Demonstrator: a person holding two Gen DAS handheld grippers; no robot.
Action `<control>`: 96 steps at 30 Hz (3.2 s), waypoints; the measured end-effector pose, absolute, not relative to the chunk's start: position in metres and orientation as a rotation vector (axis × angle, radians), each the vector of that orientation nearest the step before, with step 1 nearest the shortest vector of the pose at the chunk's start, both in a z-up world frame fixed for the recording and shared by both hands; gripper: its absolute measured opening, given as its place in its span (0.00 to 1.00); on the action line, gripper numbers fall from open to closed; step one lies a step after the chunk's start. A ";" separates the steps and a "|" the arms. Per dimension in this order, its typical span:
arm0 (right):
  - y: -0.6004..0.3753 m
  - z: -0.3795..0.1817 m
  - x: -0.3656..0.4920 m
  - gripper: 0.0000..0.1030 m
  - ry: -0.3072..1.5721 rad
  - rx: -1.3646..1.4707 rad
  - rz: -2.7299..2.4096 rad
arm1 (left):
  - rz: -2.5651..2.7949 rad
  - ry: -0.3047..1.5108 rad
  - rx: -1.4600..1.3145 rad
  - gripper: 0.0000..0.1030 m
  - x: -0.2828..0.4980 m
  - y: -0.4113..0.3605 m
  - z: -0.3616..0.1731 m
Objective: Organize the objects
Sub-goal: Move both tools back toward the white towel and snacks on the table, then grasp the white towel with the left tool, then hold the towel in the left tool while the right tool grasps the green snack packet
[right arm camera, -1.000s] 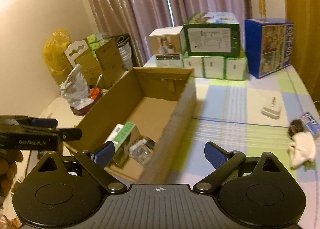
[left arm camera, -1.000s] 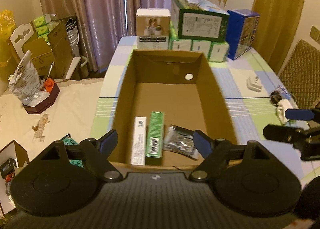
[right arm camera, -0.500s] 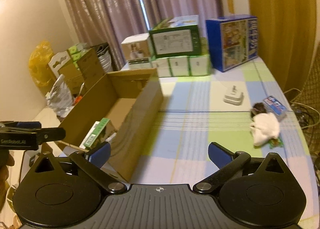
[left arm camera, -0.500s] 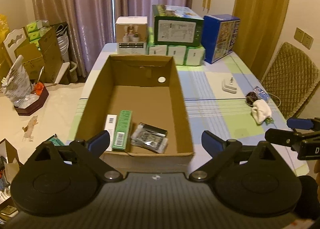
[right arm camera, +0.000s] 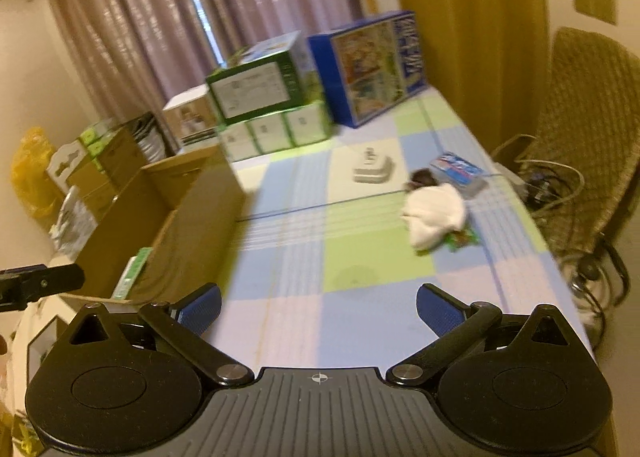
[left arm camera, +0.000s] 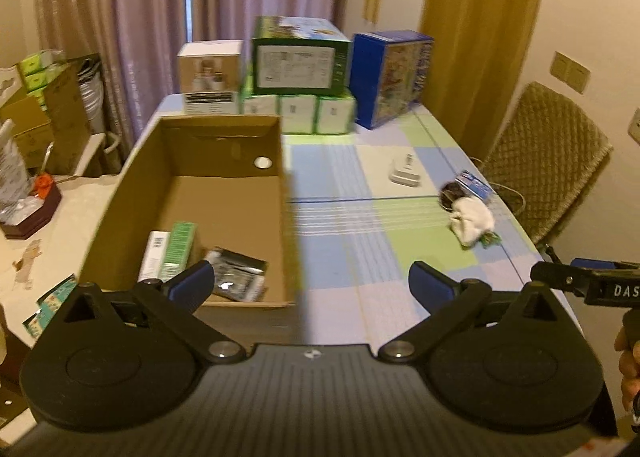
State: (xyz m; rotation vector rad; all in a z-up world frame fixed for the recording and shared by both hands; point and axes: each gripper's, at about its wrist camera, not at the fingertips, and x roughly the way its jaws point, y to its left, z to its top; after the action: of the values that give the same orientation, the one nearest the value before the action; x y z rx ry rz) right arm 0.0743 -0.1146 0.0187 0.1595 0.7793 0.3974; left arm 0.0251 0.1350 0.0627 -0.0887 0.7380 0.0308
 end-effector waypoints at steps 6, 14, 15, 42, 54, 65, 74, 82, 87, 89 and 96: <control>-0.147 0.012 0.075 0.98 0.783 0.183 0.327 | -0.036 0.750 -0.065 0.99 0.037 0.105 0.056; -0.181 0.003 0.078 0.98 0.790 0.208 0.258 | -0.103 0.767 -0.030 0.99 0.054 0.073 0.048; -0.185 0.001 0.080 0.98 0.791 0.211 0.250 | -0.111 0.770 -0.025 0.99 0.057 0.069 0.047; -0.239 -0.049 0.165 0.86 0.840 0.129 0.205 | -0.263 0.881 0.045 0.96 0.184 -0.026 -0.025; -0.239 -0.091 0.218 0.68 0.886 0.096 0.250 | -0.308 0.914 0.050 0.84 0.258 -0.054 -0.076; -0.236 -0.111 0.245 0.67 0.899 0.076 0.271 | -0.367 0.916 0.065 0.72 0.305 -0.080 -0.108; -0.232 -0.119 0.253 0.67 0.912 0.075 0.293 | -0.405 0.938 0.036 0.29 0.308 -0.074 -0.117; -0.214 -0.122 0.261 0.67 0.897 0.061 0.349 | -0.253 0.913 0.020 0.23 0.262 -0.023 -0.100; -0.199 -0.128 0.269 0.67 0.884 0.012 0.378 | -0.231 0.913 0.000 0.26 0.249 -0.007 -0.100; -0.195 -0.131 0.273 0.67 0.881 -0.009 0.378 | -0.228 0.914 0.001 0.29 0.246 -0.006 -0.103; -0.188 -0.142 0.279 0.64 0.871 -0.083 0.414 | -0.230 0.901 -0.020 0.46 0.242 0.000 -0.107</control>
State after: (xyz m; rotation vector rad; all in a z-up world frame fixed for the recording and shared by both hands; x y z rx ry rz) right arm 0.2790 -0.1877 -0.1416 -0.0829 0.8713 0.4141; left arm 0.2419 -0.0003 -0.1071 -0.0198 0.9012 -0.2305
